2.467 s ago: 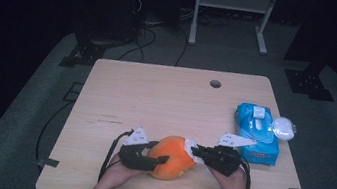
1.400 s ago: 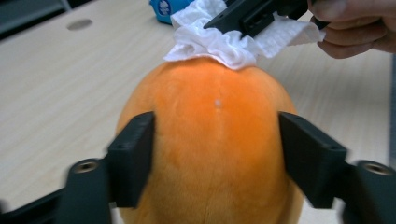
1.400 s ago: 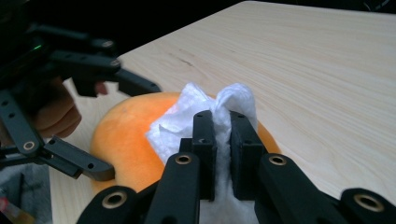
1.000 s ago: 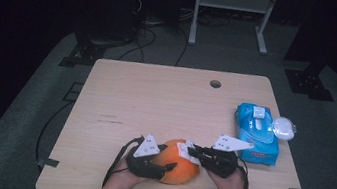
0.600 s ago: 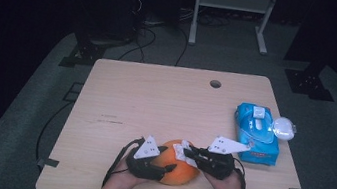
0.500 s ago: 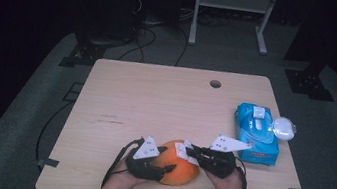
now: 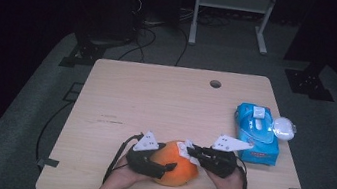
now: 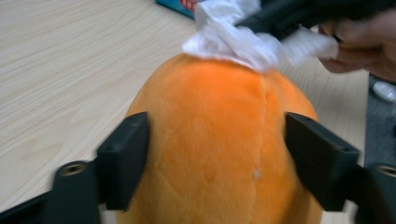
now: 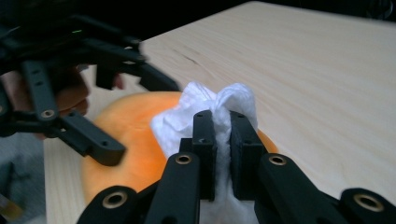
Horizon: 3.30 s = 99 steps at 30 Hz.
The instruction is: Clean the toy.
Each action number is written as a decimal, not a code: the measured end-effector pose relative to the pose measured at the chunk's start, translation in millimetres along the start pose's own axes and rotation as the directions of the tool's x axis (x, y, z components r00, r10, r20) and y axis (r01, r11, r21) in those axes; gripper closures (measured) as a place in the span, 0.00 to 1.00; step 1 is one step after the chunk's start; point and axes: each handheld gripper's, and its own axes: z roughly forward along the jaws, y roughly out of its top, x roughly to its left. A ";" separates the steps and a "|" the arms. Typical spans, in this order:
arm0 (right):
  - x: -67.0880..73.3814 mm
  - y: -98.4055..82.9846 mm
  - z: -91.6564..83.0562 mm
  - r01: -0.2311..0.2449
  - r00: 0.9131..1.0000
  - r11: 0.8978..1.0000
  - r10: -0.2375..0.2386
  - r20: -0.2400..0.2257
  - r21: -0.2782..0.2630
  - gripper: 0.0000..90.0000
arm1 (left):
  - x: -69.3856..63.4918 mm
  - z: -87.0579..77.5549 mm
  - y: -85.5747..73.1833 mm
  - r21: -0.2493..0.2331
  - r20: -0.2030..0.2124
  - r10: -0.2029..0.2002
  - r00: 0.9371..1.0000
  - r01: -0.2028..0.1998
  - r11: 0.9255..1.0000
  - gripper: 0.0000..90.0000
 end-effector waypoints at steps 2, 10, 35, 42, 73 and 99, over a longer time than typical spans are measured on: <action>-12.7 -6.8 0.0 -0.070 0.997 0.998 0.070 0.015 0.005 0.91 | 2.0 -1.6 -0.9 0.011 -0.003 0.006 1.000 -0.006 1.000 0.35; -4.1 -1.3 -2.0 -0.054 0.998 0.998 0.053 -0.018 -0.020 0.91 | 13.6 -7.9 -8.6 0.003 0.018 -0.024 1.000 0.024 1.000 0.36; -5.4 -2.1 3.0 -0.060 0.998 0.998 0.060 -0.010 -0.001 0.91 | 8.8 4.4 -2.9 0.018 0.016 -0.099 0.995 0.098 0.995 0.21; 9.5 8.2 0.4 0.010 1.000 1.000 -0.011 -0.018 -0.023 0.91 | -22.3 1.8 10.5 -0.012 -0.131 0.109 0.985 -0.111 0.994 0.37; 17.1 9.9 1.9 0.084 0.996 0.996 -0.084 0.015 0.003 0.91 | -0.4 -7.6 9.4 -0.019 0.008 -0.035 0.999 0.035 0.999 0.26; 7.4 12.6 -9.0 0.053 0.998 0.998 -0.052 0.042 -0.022 0.91 | 8.4 4.2 1.5 -0.005 0.073 -0.155 0.985 0.156 0.988 0.34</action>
